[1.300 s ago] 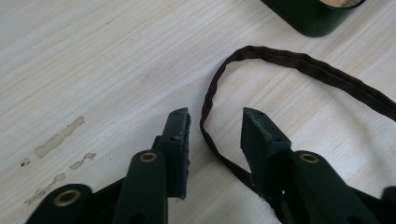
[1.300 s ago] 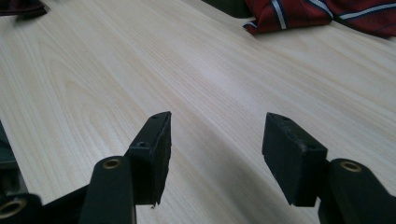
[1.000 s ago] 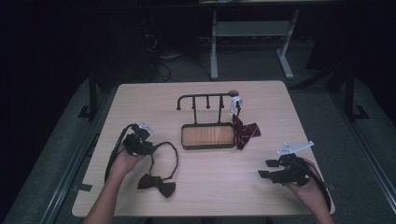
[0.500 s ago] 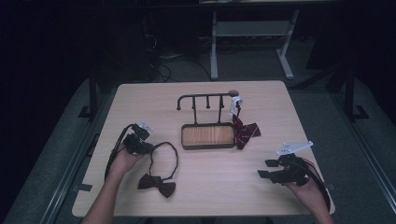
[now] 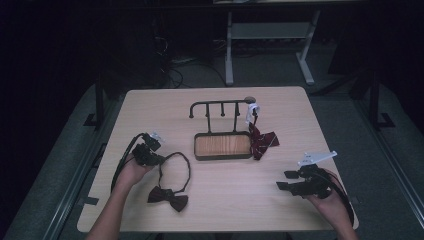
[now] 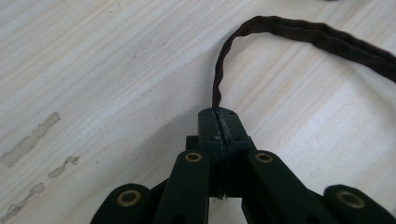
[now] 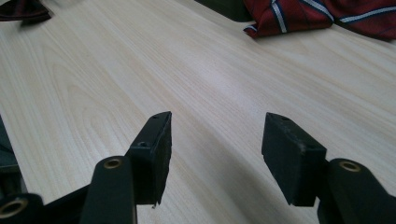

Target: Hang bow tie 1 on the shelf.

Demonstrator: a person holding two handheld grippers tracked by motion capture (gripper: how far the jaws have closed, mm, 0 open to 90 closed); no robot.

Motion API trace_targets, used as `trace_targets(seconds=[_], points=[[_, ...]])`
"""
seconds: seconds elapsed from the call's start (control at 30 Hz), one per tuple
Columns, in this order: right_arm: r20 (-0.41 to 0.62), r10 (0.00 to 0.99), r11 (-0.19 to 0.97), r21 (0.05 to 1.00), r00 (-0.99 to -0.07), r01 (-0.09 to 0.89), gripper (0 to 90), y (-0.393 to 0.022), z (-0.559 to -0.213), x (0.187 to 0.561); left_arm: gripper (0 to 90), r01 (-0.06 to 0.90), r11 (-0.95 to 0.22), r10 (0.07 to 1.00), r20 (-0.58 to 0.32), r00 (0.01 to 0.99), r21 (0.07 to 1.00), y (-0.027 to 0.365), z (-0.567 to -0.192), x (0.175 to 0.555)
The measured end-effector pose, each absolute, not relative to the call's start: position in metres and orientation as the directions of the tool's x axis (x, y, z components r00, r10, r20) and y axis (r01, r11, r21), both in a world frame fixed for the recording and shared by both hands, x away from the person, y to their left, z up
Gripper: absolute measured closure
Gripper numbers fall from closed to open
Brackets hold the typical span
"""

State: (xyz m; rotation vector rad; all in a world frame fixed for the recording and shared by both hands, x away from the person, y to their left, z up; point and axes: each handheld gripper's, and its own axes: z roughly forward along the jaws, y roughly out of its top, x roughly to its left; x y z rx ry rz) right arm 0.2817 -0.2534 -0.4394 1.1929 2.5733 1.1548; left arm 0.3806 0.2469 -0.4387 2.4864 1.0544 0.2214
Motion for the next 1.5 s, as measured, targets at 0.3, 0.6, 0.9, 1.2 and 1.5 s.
trace_targets(seconds=[0.3,0.6,0.9,1.2,1.5], points=[[0.247,0.684,0.403,0.656,-0.686,0.638,42.8,-0.256,-0.443,0.284,89.5,0.600,-0.651,0.683,0.015,0.730,0.464,0.250,-0.424,0.374],[0.256,0.680,0.404,0.650,-0.687,0.643,41.8,-0.260,-0.445,0.285,89.6,0.581,-0.657,0.668,0.013,0.744,0.480,0.248,-0.416,0.368],[0.252,0.681,0.407,0.650,-0.687,0.642,41.5,-0.261,-0.447,0.286,89.6,0.556,-0.674,0.645,0.020,0.764,0.487,0.244,-0.403,0.362],[0.250,0.686,0.403,0.651,-0.683,0.643,41.5,-0.262,-0.446,0.286,89.7,0.534,-0.679,0.626,0.016,0.780,0.505,0.242,-0.391,0.356],[0.247,0.689,0.396,0.658,-0.681,0.640,41.6,-0.263,-0.447,0.286,89.7,0.514,-0.689,0.604,0.013,0.797,0.510,0.240,-0.383,0.352]])
